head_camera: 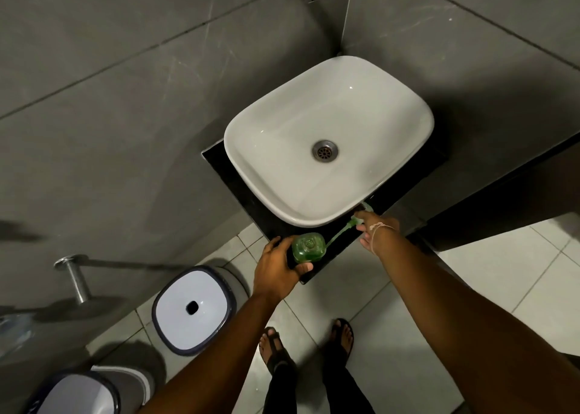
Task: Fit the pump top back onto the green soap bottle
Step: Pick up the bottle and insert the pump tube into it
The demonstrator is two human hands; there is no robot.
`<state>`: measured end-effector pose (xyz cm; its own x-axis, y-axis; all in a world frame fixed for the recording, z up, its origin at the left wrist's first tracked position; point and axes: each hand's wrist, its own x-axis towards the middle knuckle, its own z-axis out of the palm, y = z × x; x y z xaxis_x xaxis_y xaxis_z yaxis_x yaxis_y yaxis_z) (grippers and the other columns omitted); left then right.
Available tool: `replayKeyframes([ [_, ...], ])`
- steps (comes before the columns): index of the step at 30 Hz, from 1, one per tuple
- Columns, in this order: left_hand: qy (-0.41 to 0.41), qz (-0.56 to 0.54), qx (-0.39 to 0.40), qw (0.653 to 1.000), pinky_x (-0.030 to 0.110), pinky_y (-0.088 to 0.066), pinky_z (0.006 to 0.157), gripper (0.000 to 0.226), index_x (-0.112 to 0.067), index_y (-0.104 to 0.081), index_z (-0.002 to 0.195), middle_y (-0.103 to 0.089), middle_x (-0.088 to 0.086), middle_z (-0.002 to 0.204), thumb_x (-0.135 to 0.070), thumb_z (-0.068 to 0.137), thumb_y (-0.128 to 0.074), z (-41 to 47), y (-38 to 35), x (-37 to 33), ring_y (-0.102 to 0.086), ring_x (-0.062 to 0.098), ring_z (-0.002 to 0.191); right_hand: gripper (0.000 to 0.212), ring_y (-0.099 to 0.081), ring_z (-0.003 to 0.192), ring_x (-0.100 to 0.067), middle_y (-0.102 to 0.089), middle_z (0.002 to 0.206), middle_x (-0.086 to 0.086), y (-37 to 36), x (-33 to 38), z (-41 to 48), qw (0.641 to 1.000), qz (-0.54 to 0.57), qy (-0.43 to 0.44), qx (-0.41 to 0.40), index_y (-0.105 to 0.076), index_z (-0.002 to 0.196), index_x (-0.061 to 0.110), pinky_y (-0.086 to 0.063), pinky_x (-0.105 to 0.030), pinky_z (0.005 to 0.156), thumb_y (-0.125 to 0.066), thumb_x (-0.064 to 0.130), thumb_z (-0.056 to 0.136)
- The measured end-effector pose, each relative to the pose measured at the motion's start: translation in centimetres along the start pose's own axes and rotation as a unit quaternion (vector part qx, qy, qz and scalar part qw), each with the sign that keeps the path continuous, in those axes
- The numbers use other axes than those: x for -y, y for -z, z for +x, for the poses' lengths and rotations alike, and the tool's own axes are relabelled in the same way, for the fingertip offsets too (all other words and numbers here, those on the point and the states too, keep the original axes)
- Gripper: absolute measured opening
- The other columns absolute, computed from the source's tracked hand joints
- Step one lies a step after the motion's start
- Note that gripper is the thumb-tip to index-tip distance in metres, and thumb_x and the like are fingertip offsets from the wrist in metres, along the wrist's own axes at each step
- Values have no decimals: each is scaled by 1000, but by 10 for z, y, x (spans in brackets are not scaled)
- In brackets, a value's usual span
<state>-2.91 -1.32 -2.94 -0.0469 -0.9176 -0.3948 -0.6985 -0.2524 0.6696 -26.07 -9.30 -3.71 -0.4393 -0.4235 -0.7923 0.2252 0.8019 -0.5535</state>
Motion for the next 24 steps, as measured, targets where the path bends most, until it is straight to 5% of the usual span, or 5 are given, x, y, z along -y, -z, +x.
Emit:
replayKeyframes([
  [4, -9, 4, 4, 1000, 39, -38, 109, 74, -36, -47, 136, -43, 8, 151, -47, 71, -80, 1, 2, 0, -29, 22, 144, 20, -51, 65, -13, -64, 83, -4, 29, -14, -41, 996, 91, 14, -6, -63, 81, 8, -47, -26, 51, -75, 24, 82],
  [8, -8, 10, 11, 1000, 39, -39, 109, 72, -35, -49, 135, -44, 9, 150, -46, 71, -80, 1, 5, -1, -30, 23, 144, 25, -51, 58, -21, -57, 62, -9, 59, -29, -102, 966, 58, 249, -43, -68, 78, 2, -44, -20, 49, -73, 26, 86],
  [12, -8, 23, 21, 999, 38, -37, 110, 72, -35, -48, 136, -47, 6, 148, -48, 72, -78, 2, 5, 0, -27, 21, 146, 7, -68, 70, -7, -73, 75, 4, 60, -27, -163, 905, 27, 425, 2, -75, 92, 22, -53, -13, 61, -73, 23, 86],
  [21, -9, 31, 21, 999, 39, -40, 108, 72, -36, -48, 136, -48, 6, 147, -47, 72, -78, 1, 8, -2, -33, 23, 143, 28, -61, 71, -14, -66, 78, 5, 18, -24, -159, 815, -162, 555, -26, -74, 97, 33, -54, -29, 66, -67, 52, 77],
  [24, -13, 33, 21, 999, 39, -37, 109, 71, -36, -47, 136, -50, 6, 146, -47, 73, -77, 0, 9, -3, -31, 23, 144, 27, -50, 68, -9, -48, 69, 17, 11, -32, -146, 786, -224, 573, -59, -74, 98, 31, -43, -20, 60, -73, 45, 75],
])
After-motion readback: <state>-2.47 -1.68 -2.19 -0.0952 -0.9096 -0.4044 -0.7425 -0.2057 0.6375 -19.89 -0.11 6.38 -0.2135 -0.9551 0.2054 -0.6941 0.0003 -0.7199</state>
